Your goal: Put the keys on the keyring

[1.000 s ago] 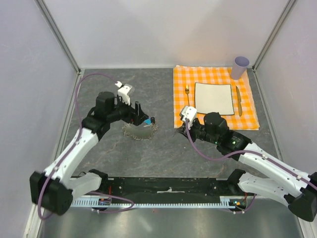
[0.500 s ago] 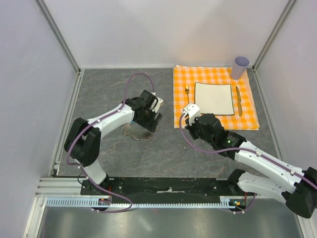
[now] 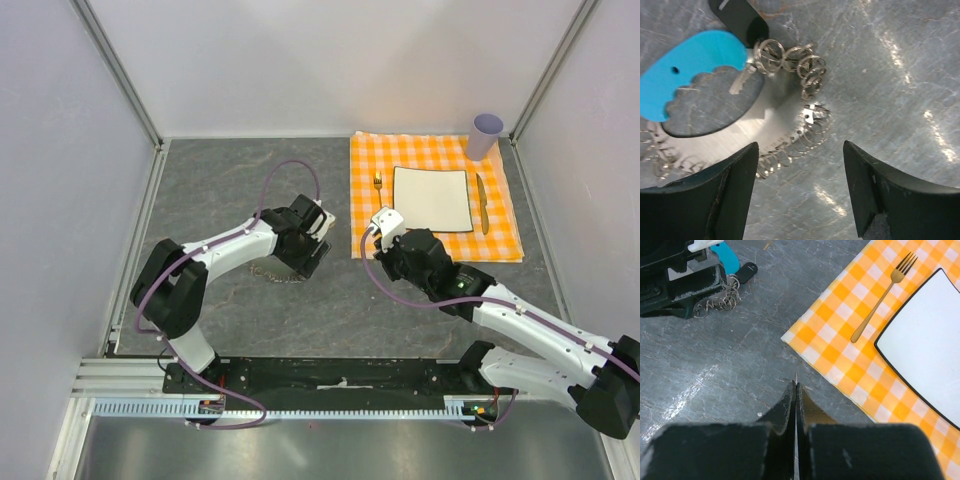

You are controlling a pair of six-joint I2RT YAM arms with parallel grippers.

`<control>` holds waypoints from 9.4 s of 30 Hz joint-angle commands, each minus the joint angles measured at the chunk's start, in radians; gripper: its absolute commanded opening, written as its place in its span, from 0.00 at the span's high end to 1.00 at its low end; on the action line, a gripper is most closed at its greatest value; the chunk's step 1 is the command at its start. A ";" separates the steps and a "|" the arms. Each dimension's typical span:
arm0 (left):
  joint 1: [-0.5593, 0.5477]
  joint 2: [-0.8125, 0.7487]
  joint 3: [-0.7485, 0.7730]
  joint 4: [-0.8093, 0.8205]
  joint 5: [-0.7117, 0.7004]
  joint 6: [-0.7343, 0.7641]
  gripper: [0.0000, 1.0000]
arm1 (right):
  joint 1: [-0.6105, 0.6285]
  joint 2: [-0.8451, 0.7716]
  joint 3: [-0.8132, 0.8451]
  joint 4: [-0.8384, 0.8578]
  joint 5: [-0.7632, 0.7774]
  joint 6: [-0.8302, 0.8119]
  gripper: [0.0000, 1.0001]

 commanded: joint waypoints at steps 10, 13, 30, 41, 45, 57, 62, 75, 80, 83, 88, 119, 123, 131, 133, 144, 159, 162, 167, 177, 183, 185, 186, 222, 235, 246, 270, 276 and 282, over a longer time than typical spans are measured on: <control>-0.001 0.042 0.030 0.010 -0.131 0.136 0.33 | 0.000 -0.030 -0.006 0.042 0.003 0.017 1.00; -0.004 0.065 0.053 0.010 -0.109 0.127 0.32 | 0.002 -0.035 -0.006 0.042 0.009 0.016 1.00; -0.060 -0.089 -0.047 0.001 -0.224 0.219 0.38 | 0.002 -0.032 -0.008 0.045 0.009 0.017 1.00; -0.110 -0.003 0.001 0.061 -0.192 0.259 0.41 | 0.002 -0.041 -0.011 0.047 0.003 0.022 1.00; -0.107 0.037 0.022 0.096 -0.146 0.271 0.46 | 0.002 -0.055 -0.014 0.047 0.009 0.022 1.00; -0.065 0.094 0.051 0.104 -0.078 0.243 0.59 | 0.002 -0.059 -0.014 0.047 0.011 0.023 1.00; -0.061 0.109 0.042 0.118 -0.089 0.236 0.62 | 0.002 -0.058 -0.015 0.048 0.009 0.025 1.00; -0.057 0.149 0.064 0.125 -0.017 0.202 0.62 | 0.002 -0.058 -0.017 0.048 0.006 0.026 1.00; -0.059 0.145 0.078 0.127 0.029 0.174 0.67 | 0.002 -0.055 -0.019 0.048 0.007 0.026 1.00; -0.059 0.145 0.084 0.131 0.041 0.154 0.73 | 0.000 -0.056 -0.017 0.050 0.006 0.026 1.00; -0.059 0.154 0.094 0.159 0.030 0.111 0.86 | 0.002 -0.052 -0.017 0.048 0.007 0.026 1.00; 0.025 -0.153 -0.004 0.219 0.041 0.004 0.98 | 0.002 -0.055 -0.019 0.055 -0.041 0.011 1.00; 0.025 -0.312 -0.033 0.205 0.096 0.142 0.98 | 0.002 -0.084 -0.026 0.077 -0.127 -0.012 1.00; 0.021 -0.567 -0.110 0.222 0.268 0.306 0.98 | 0.002 -0.211 -0.022 0.108 -0.305 -0.043 1.00; 0.018 -0.608 -0.128 0.222 0.322 0.334 0.98 | 0.003 -0.219 0.001 0.085 -0.353 -0.067 1.00; -0.025 -0.770 -0.198 0.266 0.497 0.452 0.98 | 0.003 -0.124 0.156 -0.042 -0.572 -0.179 1.00; -0.039 -0.761 -0.275 0.463 0.652 0.332 0.98 | 0.008 -0.026 0.166 -0.030 -0.668 -0.228 1.00; -0.039 -0.738 -0.275 0.472 0.676 0.309 0.98 | 0.009 -0.027 0.161 -0.019 -0.657 -0.225 1.00; -0.039 -0.713 -0.272 0.472 0.681 0.300 0.98 | 0.011 -0.045 0.152 0.001 -0.675 -0.221 1.00; -0.050 -0.687 -0.265 0.454 0.667 0.312 0.98 | 0.011 -0.038 0.135 0.036 -0.675 -0.205 1.00; -0.061 -0.673 -0.261 0.443 0.644 0.320 0.98 | 0.009 -0.013 0.136 0.033 -0.674 -0.204 1.00; -0.062 -0.669 -0.258 0.438 0.635 0.320 0.98 | 0.011 -0.012 0.136 0.035 -0.675 -0.205 1.00; -0.062 -0.668 -0.255 0.435 0.632 0.320 0.98 | 0.013 -0.010 0.136 0.032 -0.674 -0.207 1.00; -0.064 -0.646 -0.248 0.423 0.609 0.320 0.98 | 0.020 0.011 0.141 0.016 -0.626 -0.213 1.00; -0.065 -0.642 -0.240 0.417 0.592 0.309 0.98 | 0.020 0.023 0.138 0.015 -0.638 -0.213 1.00; -0.065 -0.639 -0.238 0.415 0.603 0.305 0.98 | 0.020 0.036 0.142 0.012 -0.638 -0.211 1.00; -0.084 -0.558 -0.275 0.429 0.567 0.285 0.98 | 0.022 0.045 0.100 -0.024 -0.522 -0.192 1.00; -0.084 -0.534 -0.283 0.444 0.575 0.277 0.98 | 0.023 0.027 0.075 -0.033 -0.516 -0.165 1.00; -0.084 -0.526 -0.286 0.461 0.590 0.266 0.98 | 0.023 0.031 0.063 -0.028 -0.537 -0.158 1.00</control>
